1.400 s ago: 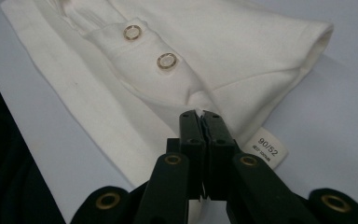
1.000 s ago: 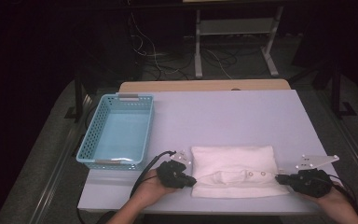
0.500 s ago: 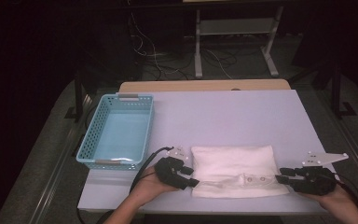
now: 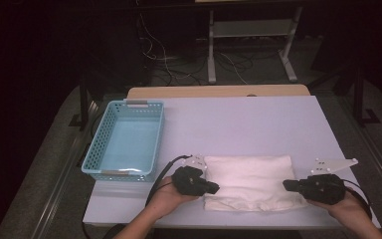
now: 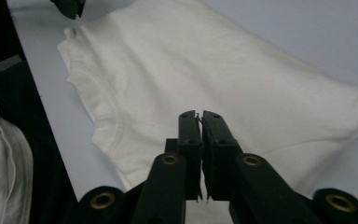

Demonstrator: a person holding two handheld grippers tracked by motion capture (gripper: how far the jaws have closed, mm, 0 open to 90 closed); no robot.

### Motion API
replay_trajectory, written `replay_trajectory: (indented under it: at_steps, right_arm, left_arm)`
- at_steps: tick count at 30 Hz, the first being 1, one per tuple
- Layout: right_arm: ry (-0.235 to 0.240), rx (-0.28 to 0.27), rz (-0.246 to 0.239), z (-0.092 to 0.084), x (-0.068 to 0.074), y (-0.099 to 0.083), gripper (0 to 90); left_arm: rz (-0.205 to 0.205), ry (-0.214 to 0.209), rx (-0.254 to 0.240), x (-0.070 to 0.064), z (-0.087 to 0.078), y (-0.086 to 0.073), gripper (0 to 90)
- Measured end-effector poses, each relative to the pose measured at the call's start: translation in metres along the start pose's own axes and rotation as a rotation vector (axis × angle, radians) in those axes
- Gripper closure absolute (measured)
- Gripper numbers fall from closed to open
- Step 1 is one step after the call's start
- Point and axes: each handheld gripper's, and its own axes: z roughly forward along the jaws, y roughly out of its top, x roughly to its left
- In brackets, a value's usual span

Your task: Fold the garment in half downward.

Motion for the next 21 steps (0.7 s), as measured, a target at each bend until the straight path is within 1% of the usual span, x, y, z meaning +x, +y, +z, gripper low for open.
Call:
replay_trajectory:
  at_steps: [2, 5, 6, 7, 8, 12, 17, 20, 21]
  right_arm:
    - [0.019, 0.012, -0.011, 0.006, 0.002, 0.001, 88.2]
    - [0.045, 0.047, -0.038, 0.015, 0.008, 0.001, 88.3]
    - [0.048, 0.056, -0.046, 0.018, 0.010, 0.001, 88.2]
    - [0.051, 0.063, -0.054, 0.019, 0.010, 0.000, 88.2]
    - [0.051, 0.075, -0.058, 0.021, 0.011, -0.001, 88.1]
    - [0.053, 0.084, -0.062, 0.024, 0.011, -0.003, 86.9]
    - [0.042, 0.087, -0.061, 0.024, 0.010, -0.004, 82.8]
    - [0.032, 0.080, -0.058, 0.024, 0.010, -0.004, 77.1]
    - [0.029, 0.076, -0.056, 0.023, 0.010, -0.004, 73.9]
  left_arm:
    - [0.008, -0.007, 0.014, -0.003, 0.007, 0.002, 87.2]
    - [0.023, -0.019, 0.051, -0.006, 0.018, 0.002, 87.7]
    - [0.024, -0.023, 0.060, -0.007, 0.020, 0.001, 88.1]
    - [0.032, -0.024, 0.080, -0.008, 0.023, 0.000, 88.2]
    - [0.031, -0.028, 0.086, -0.009, 0.025, -0.001, 88.3]
    - [0.038, -0.043, 0.124, -0.012, 0.032, -0.004, 88.4]
    - [0.043, -0.044, 0.122, -0.013, 0.033, -0.005, 87.1]
    - [0.045, -0.028, 0.105, -0.012, 0.031, -0.004, 79.5]
    - [0.043, -0.023, 0.098, -0.012, 0.029, -0.003, 77.0]
